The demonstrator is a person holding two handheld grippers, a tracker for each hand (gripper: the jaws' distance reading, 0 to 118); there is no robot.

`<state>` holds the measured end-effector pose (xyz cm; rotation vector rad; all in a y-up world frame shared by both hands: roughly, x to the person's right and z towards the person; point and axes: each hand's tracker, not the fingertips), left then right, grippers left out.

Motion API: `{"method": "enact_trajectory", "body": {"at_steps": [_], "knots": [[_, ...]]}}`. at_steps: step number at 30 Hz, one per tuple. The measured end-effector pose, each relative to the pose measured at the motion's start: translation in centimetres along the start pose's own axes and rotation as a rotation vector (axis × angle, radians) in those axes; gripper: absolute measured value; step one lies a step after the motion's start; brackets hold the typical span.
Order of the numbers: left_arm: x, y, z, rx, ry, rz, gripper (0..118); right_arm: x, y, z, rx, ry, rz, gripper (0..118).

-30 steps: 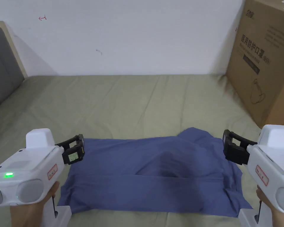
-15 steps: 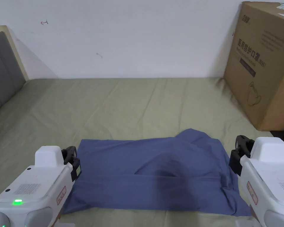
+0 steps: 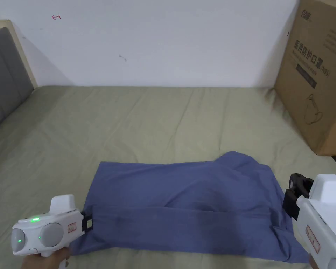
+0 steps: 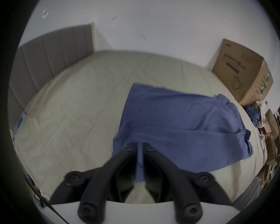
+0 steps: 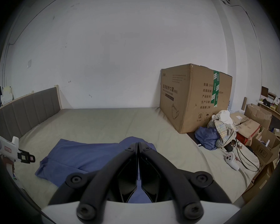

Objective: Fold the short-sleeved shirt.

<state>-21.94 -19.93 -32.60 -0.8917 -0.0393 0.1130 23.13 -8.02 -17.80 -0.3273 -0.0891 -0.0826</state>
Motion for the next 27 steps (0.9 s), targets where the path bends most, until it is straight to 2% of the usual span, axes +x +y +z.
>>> {"method": "enact_trajectory", "body": {"at_steps": [2,3,10,12,14,15,16,17,18,19,20,22,23,24,27], "knots": [[-0.6,-0.6,-1.4,-0.054,0.032,0.035,84,0.2,-0.4,-0.6,-0.024,0.001,0.000,0],[-0.7,-0.8,-1.9,-0.077,0.051,0.039,92,0.3,-0.5,-0.8,-0.031,-0.004,-0.021,0],[-2.0,-3.3,-3.8,-0.141,0.097,0.033,92,0.5,-2.0,-2.1,-0.086,-0.024,-0.008,0],[-2.3,-3.7,-4.3,-0.144,0.103,0.024,77,0.5,-2.5,-2.3,-0.110,-0.019,0.026,0],[-2.2,-4.2,-4.9,-0.175,0.063,0.021,44,0.6,-2.9,-2.5,-0.126,-0.020,0.025,0],[-1.9,-4.3,-4.8,-0.161,0.081,-0.001,43,0.9,-3.2,-2.6,-0.140,-0.034,0.044,0],[-1.5,-4.3,-4.4,-0.137,0.089,-0.043,37,1.1,-3.5,-2.6,-0.152,-0.032,0.031,0],[-1.1,-4.4,-4.3,-0.134,0.082,-0.077,19,1.4,-3.8,-2.6,-0.164,-0.033,0.019,0],[-0.9,-4.5,-4.2,-0.134,0.064,-0.095,11,1.7,-4.1,-2.7,-0.178,-0.035,0.011,1],[-0.8,-4.4,-4.1,-0.137,0.050,-0.105,8,2.1,-4.5,-3.0,-0.198,-0.053,0.020,4],[-0.5,-4.2,-4.0,-0.138,0.060,-0.119,7,2.7,-5.1,-3.4,-0.233,-0.069,0.006,13],[-0.3,-3.8,-2.9,-0.124,0.046,-0.128,7,4.0,-6.4,-4.5,-0.327,-0.078,-0.012,45],[-0.2,-3.5,-2.1,-0.102,0.022,-0.127,7,4.8,-7.2,-5.1,-0.371,-0.094,-0.011,69],[-0.1,-3.2,-1.5,-0.084,0.015,-0.130,7,5.4,-8.0,-5.6,-0.409,-0.090,-0.016,79],[0.1,-2.2,0.2,-0.038,0.017,-0.153,7,7.2,-10.7,-7.6,-0.515,-0.109,-0.022,82]]}}
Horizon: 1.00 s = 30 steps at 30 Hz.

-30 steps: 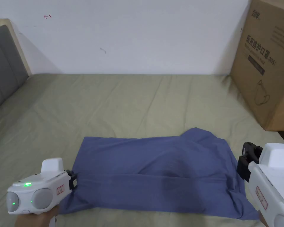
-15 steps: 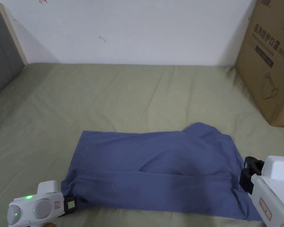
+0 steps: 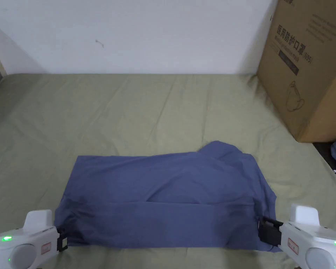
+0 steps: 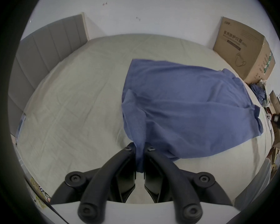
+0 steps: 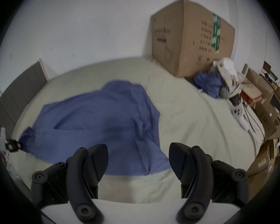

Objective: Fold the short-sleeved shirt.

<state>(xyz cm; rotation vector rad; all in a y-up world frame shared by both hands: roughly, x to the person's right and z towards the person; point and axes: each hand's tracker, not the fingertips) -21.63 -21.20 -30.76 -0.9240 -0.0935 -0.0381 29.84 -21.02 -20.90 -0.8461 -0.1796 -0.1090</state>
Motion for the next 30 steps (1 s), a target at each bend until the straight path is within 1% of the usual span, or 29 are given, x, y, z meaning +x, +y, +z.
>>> {"method": "enact_trajectory", "body": {"at_steps": [2,4,7,8,10,11,12,13,14,15,16,19,22,25,30], "knots": [[-0.2,0.4,0.5,0.012,-0.009,0.007,7,0.8,-0.9,-2.3,-0.079,-0.023,0.021,81],[-0.4,0.7,0.7,0.017,-0.015,0.019,7,1.4,-1.7,-4.3,-0.114,-0.025,0.016,78],[-0.6,0.7,0.2,0.011,-0.011,0.029,7,2.6,-2.6,-7.4,-0.184,-0.015,-0.027,67],[-0.7,0.6,0.0,0.008,-0.009,0.032,7,2.8,-2.8,-7.9,-0.185,-0.006,-0.027,63],[-0.8,0.4,-0.2,-0.003,-0.011,0.041,7,2.1,-2.9,-7.3,-0.171,-0.007,-0.026,59],[-0.9,0.3,-0.4,-0.007,-0.010,0.045,7,1.9,-2.7,-6.8,-0.162,0.000,-0.019,54],[-0.9,0.1,-0.5,-0.011,-0.008,0.047,7,1.9,-2.5,-6.3,-0.139,0.020,-0.017,25],[-1.1,0.0,-0.5,-0.012,-0.005,0.051,7,1.5,-2.4,-5.4,-0.120,0.069,-0.038,4],[-1.2,-0.2,-0.5,-0.016,-0.005,0.058,7,1.3,-2.2,-5.0,-0.129,0.038,-0.029,3],[-1.4,-0.2,-0.4,-0.017,-0.006,0.064,7,1.2,-2.1,-4.4,-0.117,0.046,-0.005,3],[-1.6,-0.3,-0.3,-0.017,-0.008,0.071,7,1.2,-2.1,-3.6,-0.082,0.039,0.002,3],[-2.1,-0.3,0.5,-0.007,-0.022,0.099,7,2.0,-1.9,-1.2,-0.041,0.085,-0.040,3],[-2.6,-0.5,1.4,0.001,-0.037,0.114,7,2.2,-2.1,1.3,-0.018,0.092,-0.037,3],[-2.9,-1.3,2.4,0.008,-0.023,0.095,7,2.7,-2.9,3.2,-0.009,0.076,-0.029,3],[-3.7,-4.2,2.8,-0.028,-0.029,0.116,6,3.9,-5.4,4.1,-0.054,0.086,-0.058,3]]}}
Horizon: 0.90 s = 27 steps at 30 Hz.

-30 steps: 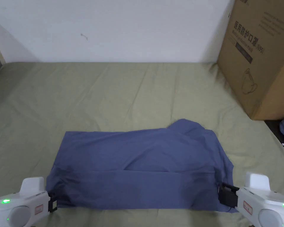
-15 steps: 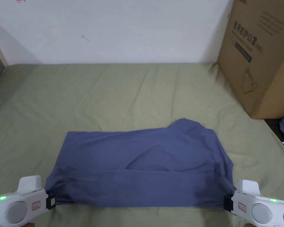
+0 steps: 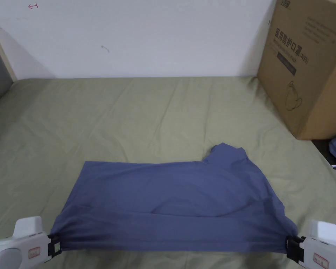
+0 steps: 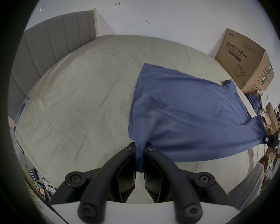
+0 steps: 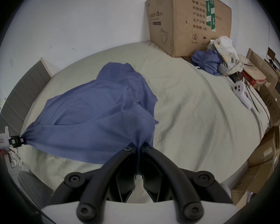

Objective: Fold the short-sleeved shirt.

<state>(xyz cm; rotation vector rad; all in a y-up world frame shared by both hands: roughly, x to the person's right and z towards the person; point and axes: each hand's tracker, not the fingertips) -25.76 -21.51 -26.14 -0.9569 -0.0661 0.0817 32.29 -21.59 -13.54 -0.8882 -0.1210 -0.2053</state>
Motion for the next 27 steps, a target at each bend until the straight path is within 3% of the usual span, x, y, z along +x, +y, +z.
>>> {"method": "enact_trajectory", "body": {"at_steps": [5,11,13,15,16,17,27], "knots": [[0.0,-2.9,-1.2,-0.061,0.009,0.022,6,1.0,-2.6,-2.6,-0.106,-0.037,-0.058,4],[0.6,-3.6,-2.4,-0.108,0.027,0.016,7,0.0,-3.2,-3.6,-0.131,-0.079,-0.059,4],[0.7,-3.2,-2.0,-0.105,0.034,0.024,24,-0.5,-2.6,-2.9,-0.122,-0.123,-0.027,17],[0.8,-2.4,-1.3,-0.115,0.034,0.056,68,-0.4,-1.8,-2.0,-0.073,-0.148,0.002,57],[1.0,-2.0,-0.5,-0.093,0.011,0.080,83,-0.6,-1.3,-1.1,-0.036,-0.137,0.006,68],[1.1,-1.5,0.6,-0.053,-0.017,0.093,94,-0.8,-0.5,0.0,0.015,-0.120,0.010,72],[7.0,4.9,11.8,0.454,-0.080,-0.007,95,-7.1,7.5,10.8,0.434,-0.005,0.089,72]]}}
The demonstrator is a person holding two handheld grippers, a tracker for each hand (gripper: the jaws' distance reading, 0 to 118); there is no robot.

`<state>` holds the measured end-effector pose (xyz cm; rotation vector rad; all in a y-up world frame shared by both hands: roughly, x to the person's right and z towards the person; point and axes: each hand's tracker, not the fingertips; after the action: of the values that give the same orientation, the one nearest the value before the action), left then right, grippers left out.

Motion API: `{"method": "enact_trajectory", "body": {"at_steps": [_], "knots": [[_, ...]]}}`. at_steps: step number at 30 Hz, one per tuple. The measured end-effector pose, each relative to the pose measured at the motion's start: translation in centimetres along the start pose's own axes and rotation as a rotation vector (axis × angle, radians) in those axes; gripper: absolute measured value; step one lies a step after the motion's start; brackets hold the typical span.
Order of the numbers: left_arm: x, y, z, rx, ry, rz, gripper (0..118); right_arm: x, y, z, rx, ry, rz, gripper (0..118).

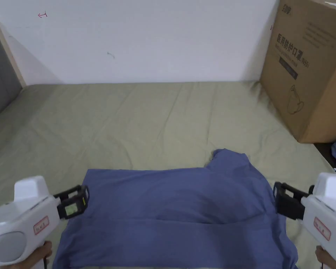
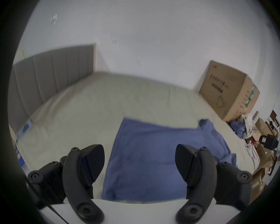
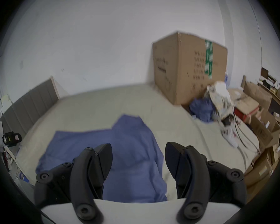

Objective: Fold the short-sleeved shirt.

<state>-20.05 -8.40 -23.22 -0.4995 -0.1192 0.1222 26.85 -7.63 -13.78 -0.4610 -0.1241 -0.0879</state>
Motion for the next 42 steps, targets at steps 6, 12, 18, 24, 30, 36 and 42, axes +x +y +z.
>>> {"method": "enact_trajectory", "body": {"at_steps": [6,12,18,24,30,36,42], "knots": [[3.8,2.4,0.3,0.198,0.026,-0.124,84,-3.5,3.1,1.3,0.173,-0.004,0.040,70],[5.2,2.2,-1.5,0.225,-0.003,-0.128,1,-5.1,3.5,0.2,0.233,-0.029,0.089,2],[4.6,2.4,-5.0,0.166,-0.030,-0.099,0,-5.5,3.9,-1.9,0.230,-0.023,0.104,0],[2.4,3.7,-12.8,0.023,-0.057,-0.083,0,-5.1,4.4,-4.9,0.198,-0.025,0.100,0],[-1.2,5.1,-23.9,-0.202,-0.088,0.005,0,-4.2,5.0,-8.8,0.140,-0.041,0.125,0],[-4.1,3.7,-32.5,-0.393,0.016,-0.003,56,-3.3,5.0,-12.8,0.095,-0.065,0.139,0],[-5.5,1.3,-36.9,-0.464,0.096,0.019,92,-2.8,4.4,-16.0,0.043,-0.085,0.133,0]]}}
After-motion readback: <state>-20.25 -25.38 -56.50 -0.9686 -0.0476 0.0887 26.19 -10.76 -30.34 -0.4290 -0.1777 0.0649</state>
